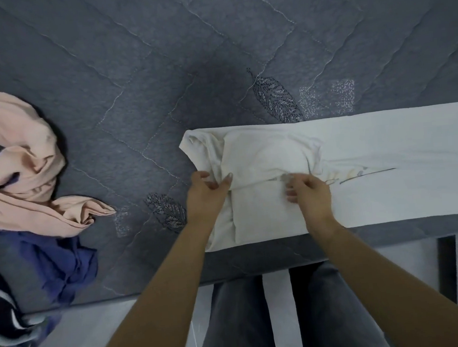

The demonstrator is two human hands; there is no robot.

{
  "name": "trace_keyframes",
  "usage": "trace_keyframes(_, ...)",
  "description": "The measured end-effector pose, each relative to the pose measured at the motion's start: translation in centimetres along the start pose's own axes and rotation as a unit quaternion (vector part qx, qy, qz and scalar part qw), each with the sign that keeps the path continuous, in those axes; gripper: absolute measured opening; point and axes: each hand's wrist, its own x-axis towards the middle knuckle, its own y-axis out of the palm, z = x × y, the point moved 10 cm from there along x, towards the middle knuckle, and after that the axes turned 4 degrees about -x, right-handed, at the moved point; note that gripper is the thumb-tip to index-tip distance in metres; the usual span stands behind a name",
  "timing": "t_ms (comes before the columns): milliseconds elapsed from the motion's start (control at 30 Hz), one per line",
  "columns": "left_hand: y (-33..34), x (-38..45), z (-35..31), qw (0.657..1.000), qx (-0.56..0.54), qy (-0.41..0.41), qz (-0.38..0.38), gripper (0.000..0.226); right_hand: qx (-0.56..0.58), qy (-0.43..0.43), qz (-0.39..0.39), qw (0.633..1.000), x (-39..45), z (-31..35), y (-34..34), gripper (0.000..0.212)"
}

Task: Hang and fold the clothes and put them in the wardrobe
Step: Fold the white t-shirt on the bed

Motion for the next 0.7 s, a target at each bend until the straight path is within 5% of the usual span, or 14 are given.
trace_keyframes(100, 0.6, 0.0, -0.5, 0.998, -0.054, 0.019, -0.035, 0.028, 0.196, 0.184, 0.017, 0.963, -0.2, -3.7, 1.4, 0.019)
trace_keyframes(300, 0.0, -0.1, -0.5, 0.995, -0.098, 0.022, -0.021, 0.036, 0.397, 0.207, -0.020, 0.894, 1.9, -1.7, 0.8, 0.016)
trace_keyframes(500, 0.6, -0.3, 0.7, 1.000, -0.016, -0.001, 0.010, 0.032, 0.253, 0.202, -0.119, 0.939, 2.3, -1.9, -3.8, 0.027)
trace_keyframes(700, -1.0, -2.5, -4.1, 0.966, 0.181, 0.122, -0.141, 0.026, 0.088, 0.199, 0.049, 0.975, 2.3, -2.6, -2.7, 0.031)
